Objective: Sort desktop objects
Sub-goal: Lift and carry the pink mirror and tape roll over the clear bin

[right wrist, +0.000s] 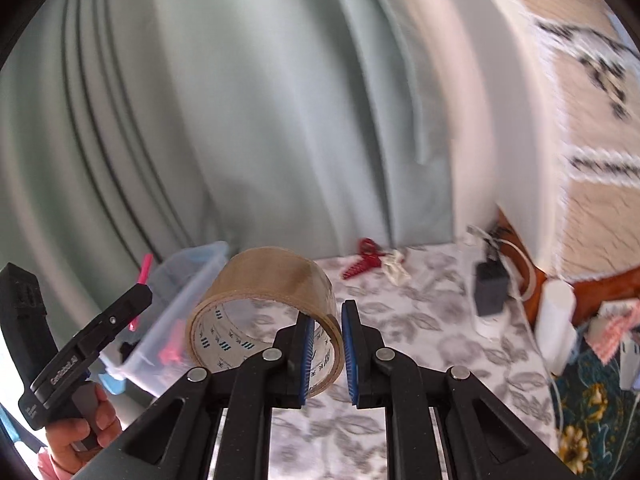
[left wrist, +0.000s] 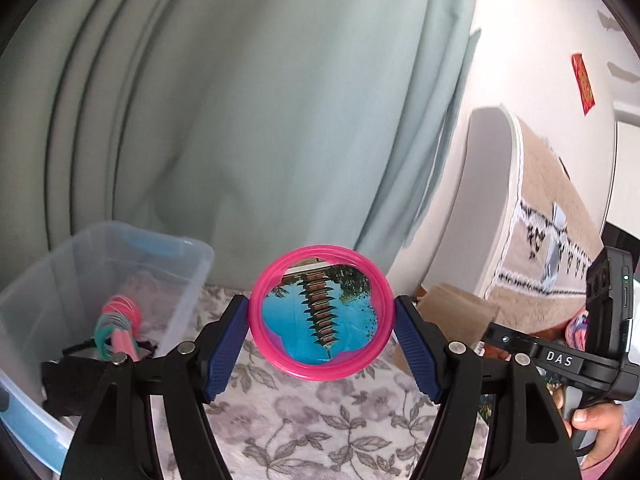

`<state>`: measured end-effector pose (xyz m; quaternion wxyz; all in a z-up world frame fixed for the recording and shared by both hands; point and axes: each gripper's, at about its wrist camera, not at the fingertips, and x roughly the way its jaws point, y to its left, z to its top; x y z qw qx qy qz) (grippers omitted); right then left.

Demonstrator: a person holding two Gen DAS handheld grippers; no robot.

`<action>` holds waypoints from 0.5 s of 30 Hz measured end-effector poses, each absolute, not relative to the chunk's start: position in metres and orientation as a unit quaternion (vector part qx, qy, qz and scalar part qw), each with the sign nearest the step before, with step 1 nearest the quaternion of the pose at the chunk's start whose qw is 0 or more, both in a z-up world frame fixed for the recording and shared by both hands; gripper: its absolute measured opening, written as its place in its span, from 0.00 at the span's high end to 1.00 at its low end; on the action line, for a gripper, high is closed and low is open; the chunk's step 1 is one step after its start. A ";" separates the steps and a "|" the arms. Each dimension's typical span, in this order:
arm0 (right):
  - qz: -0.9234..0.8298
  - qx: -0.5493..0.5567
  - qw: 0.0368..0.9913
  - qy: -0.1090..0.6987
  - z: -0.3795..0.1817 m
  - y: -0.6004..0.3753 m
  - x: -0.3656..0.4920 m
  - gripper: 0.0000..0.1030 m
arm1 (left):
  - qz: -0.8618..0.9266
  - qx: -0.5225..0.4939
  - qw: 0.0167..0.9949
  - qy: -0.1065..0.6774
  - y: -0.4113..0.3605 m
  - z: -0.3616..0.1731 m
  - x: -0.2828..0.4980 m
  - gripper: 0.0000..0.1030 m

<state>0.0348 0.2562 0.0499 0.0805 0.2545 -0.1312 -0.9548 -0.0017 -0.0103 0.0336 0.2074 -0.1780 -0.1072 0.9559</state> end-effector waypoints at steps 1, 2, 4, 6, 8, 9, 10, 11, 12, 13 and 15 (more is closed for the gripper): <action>-0.955 0.252 0.091 -0.127 0.054 0.247 0.031 0.85 | 0.958 -0.172 0.204 -0.109 -0.017 0.036 0.001 0.28; -0.956 0.249 0.101 -0.121 0.058 0.238 0.028 0.85 | 0.960 -0.166 0.198 -0.110 -0.023 0.038 0.004 0.28; -0.956 0.243 0.121 -0.108 0.066 0.218 0.021 0.85 | 0.964 -0.157 0.183 -0.113 -0.040 0.040 0.008 0.28; -0.956 0.242 0.139 -0.097 0.072 0.199 0.013 0.85 | 0.967 -0.151 0.165 -0.118 -0.057 0.040 0.011 0.28; -0.954 0.243 0.154 -0.088 0.074 0.183 0.004 0.85 | 0.970 -0.150 0.147 -0.123 -0.073 0.039 0.012 0.28; -0.952 0.243 0.163 -0.082 0.075 0.172 -0.002 0.85 | 0.971 -0.149 0.137 -0.125 -0.082 0.039 0.013 0.28; -0.951 0.245 0.172 -0.076 0.076 0.162 -0.006 0.85 | 0.972 -0.150 0.126 -0.128 -0.091 0.038 0.013 0.28; -0.950 0.247 0.179 -0.072 0.075 0.153 -0.012 0.85 | 0.973 -0.151 0.117 -0.130 -0.100 0.036 0.012 0.28; -0.948 0.248 0.187 -0.069 0.075 0.144 -0.017 0.85 | 0.974 -0.153 0.107 -0.131 -0.108 0.035 0.012 0.28; -0.946 0.251 0.194 -0.066 0.073 0.137 -0.022 0.85 | 0.974 -0.154 0.097 -0.133 -0.116 0.033 0.011 0.28; -0.942 0.258 0.208 -0.060 0.070 0.121 -0.032 0.85 | 0.974 -0.157 0.082 -0.145 -0.132 0.028 0.008 0.28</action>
